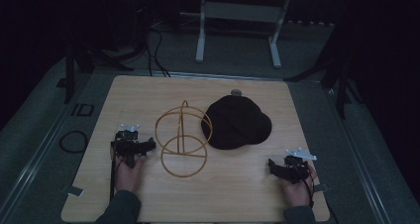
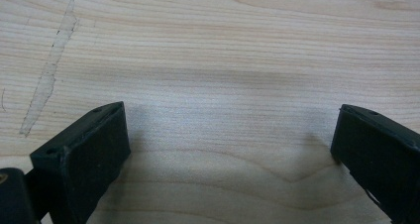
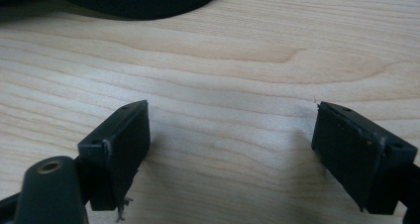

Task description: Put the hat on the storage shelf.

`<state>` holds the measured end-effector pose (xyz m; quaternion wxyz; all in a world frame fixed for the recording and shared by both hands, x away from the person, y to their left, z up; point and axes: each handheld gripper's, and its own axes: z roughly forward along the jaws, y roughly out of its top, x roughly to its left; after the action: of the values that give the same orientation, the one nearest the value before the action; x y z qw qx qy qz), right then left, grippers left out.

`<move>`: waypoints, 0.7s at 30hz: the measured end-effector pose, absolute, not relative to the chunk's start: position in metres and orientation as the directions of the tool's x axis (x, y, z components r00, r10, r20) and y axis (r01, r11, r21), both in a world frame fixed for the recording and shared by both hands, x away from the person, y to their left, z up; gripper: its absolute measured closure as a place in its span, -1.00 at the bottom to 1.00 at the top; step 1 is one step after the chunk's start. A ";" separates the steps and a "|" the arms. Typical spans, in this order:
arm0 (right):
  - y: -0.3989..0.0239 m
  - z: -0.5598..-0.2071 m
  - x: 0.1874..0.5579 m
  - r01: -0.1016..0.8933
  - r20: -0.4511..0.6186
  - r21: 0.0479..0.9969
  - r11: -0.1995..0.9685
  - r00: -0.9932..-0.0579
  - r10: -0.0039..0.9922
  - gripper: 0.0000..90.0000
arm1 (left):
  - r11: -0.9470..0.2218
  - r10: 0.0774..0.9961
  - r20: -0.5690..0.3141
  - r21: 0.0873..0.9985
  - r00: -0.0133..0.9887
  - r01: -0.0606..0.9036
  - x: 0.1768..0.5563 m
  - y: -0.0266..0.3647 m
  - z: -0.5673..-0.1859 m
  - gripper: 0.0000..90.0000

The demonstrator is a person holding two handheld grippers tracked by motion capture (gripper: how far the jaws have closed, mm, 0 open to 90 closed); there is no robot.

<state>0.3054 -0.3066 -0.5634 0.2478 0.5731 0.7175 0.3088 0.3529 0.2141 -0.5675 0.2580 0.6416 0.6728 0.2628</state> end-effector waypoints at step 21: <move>-0.297 -0.546 0.323 0.732 -0.013 0.611 0.301 -0.371 0.928 -0.21 | 0.039 0.999 -0.010 0.685 -0.044 0.728 0.353 0.214 -0.568 -0.97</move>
<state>0.3227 -0.2969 -0.5462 0.1863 0.5288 0.7848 0.2639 0.3528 0.2141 -0.5675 0.2580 0.6416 0.6729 0.2627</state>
